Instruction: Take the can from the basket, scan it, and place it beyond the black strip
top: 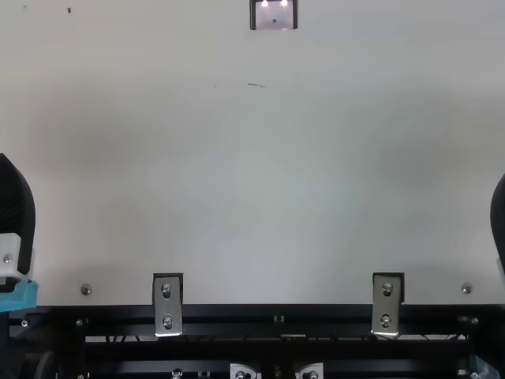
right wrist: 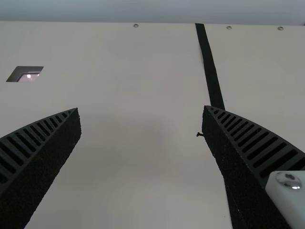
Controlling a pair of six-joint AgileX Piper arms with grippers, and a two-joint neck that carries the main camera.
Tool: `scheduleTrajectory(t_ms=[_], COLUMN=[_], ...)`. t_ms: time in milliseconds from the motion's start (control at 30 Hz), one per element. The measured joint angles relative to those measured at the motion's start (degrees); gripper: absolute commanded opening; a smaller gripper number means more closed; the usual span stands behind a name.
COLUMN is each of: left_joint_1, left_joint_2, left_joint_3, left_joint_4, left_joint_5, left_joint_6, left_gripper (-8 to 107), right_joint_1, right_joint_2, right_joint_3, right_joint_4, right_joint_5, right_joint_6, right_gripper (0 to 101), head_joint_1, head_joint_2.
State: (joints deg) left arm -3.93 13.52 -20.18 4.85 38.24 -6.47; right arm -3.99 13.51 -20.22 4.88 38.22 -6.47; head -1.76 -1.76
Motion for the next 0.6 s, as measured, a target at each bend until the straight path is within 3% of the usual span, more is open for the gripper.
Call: scheduleTrajectory(t_ms=[600], left_joint_1=[0.0], left_joint_2=[0.0], left_joint_3=[0.0], left_joint_4=[0.0], left_joint_5=[0.0], left_joint_6=[0.0], left_gripper=[90], right_joint_1=[0.0], right_joint_2=[0.0], right_joint_3=[0.0], right_joint_4=[0.0], right_joint_5=[0.0], right_joint_6=[0.0], right_gripper=[101], head_joint_1=[0.0], head_joint_2=[0.0])
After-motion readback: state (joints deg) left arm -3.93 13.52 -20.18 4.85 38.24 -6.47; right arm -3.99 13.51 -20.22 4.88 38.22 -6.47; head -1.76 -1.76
